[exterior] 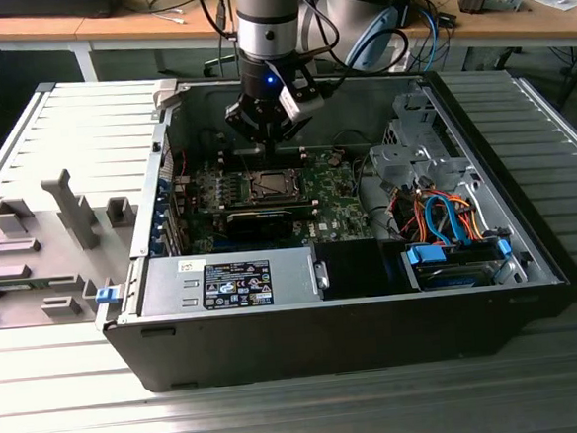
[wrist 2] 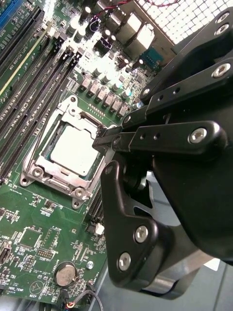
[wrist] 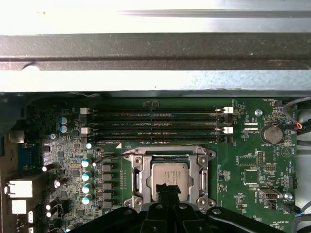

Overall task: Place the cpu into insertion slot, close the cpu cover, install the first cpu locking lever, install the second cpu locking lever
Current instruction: 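Install the first cpu locking lever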

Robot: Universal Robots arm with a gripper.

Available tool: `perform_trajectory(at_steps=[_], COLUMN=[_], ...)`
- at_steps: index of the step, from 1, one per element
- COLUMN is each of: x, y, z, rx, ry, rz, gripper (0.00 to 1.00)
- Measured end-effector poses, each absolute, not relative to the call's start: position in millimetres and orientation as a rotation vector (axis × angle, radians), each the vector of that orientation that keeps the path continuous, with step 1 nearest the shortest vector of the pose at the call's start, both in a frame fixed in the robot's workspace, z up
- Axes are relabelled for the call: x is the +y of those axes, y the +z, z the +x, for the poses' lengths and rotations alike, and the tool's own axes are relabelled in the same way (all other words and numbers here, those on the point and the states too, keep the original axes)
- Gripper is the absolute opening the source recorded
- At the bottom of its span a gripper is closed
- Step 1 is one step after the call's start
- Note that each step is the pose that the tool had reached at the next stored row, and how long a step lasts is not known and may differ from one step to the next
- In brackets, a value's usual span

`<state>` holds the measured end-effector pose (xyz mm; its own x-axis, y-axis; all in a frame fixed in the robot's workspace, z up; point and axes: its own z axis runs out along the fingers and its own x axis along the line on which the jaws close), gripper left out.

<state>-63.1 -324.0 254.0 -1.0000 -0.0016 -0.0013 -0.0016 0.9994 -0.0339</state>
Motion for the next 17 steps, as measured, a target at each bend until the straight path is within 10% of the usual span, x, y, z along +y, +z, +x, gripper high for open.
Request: perform_trajectory(at_steps=[17], x=[-322.8], y=[254.0], z=[-68.8], rx=[3.140], ry=[-0.053], rz=[-0.003], gripper=[0.11])
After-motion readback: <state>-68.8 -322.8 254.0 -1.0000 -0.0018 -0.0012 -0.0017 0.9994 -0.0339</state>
